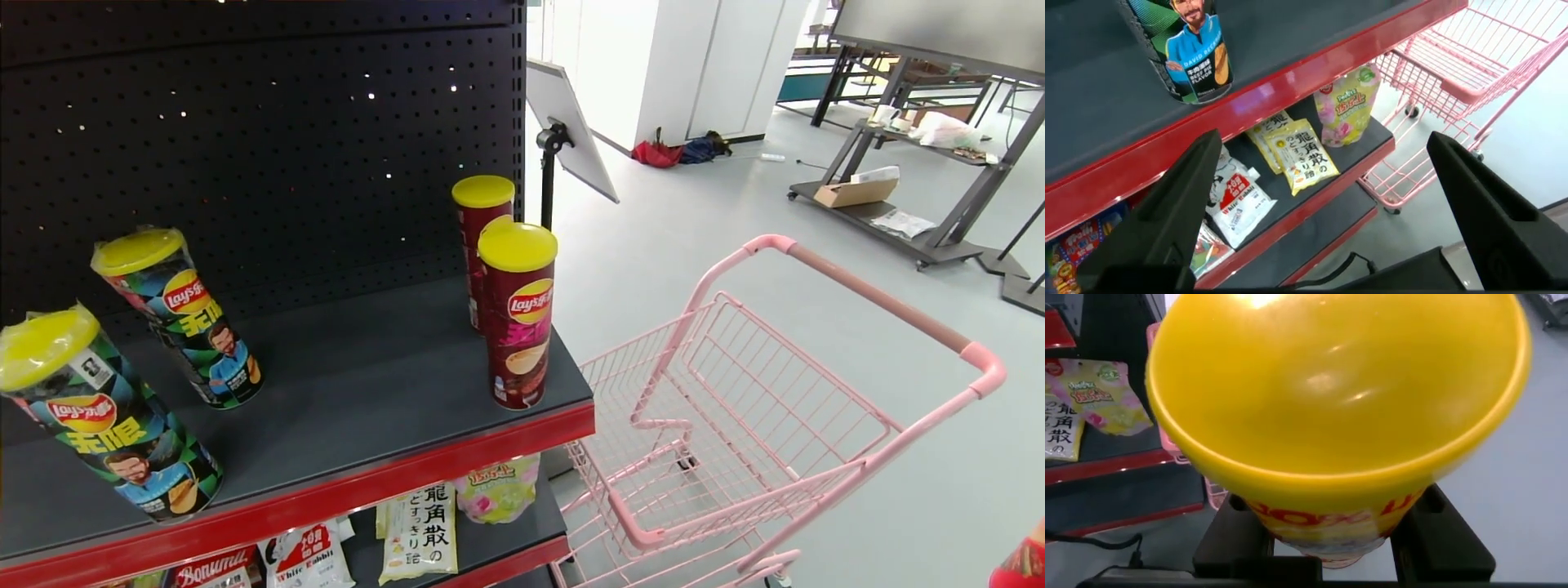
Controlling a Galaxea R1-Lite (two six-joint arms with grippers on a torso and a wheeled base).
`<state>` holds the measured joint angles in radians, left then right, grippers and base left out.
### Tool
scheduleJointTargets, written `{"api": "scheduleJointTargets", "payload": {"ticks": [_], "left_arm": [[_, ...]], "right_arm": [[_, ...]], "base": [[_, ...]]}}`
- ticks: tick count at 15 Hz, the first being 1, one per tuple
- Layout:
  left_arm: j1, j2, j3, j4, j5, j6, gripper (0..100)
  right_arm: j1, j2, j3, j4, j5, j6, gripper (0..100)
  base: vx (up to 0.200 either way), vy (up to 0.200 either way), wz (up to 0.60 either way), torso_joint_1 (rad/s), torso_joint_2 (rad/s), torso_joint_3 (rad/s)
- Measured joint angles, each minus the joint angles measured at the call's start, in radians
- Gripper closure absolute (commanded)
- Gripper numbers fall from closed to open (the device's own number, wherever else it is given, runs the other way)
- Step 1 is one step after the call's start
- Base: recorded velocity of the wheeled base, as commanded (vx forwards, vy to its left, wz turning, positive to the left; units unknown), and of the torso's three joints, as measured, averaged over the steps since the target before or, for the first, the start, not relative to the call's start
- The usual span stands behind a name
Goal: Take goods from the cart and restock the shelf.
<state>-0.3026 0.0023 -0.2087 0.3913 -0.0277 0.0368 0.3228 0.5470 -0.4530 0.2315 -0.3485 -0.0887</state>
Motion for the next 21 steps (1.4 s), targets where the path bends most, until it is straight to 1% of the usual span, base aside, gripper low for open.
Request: {"api": "scheduleJointTargets", "payload": {"ticks": [4,9,15,21], "left_arm": [[0.000,0.000,-0.001,0.000,0.000,0.000,0],[-0.001,-0.001,0.000,0.000,-0.019,0.000,0],[-0.004,-0.002,0.000,0.000,-0.020,0.003,0],[-0.009,-0.002,0.000,0.000,-0.021,0.005,0]], "right_arm": [[0.000,-0.001,0.013,-0.003,0.002,0.000,100],[0.001,-0.025,0.017,-0.005,0.005,0.004,100],[0.003,-0.187,0.097,0.001,0.025,-0.011,100],[0.002,-0.262,0.134,0.007,0.026,-0.021,100]], "base": [[0.000,0.000,0.60,0.013,0.00,-0.001],[0.000,0.000,0.00,0.000,0.00,0.000],[0.000,0.000,0.00,0.000,0.00,0.000],[0.000,0.200,0.00,0.004,0.00,0.001]]}}
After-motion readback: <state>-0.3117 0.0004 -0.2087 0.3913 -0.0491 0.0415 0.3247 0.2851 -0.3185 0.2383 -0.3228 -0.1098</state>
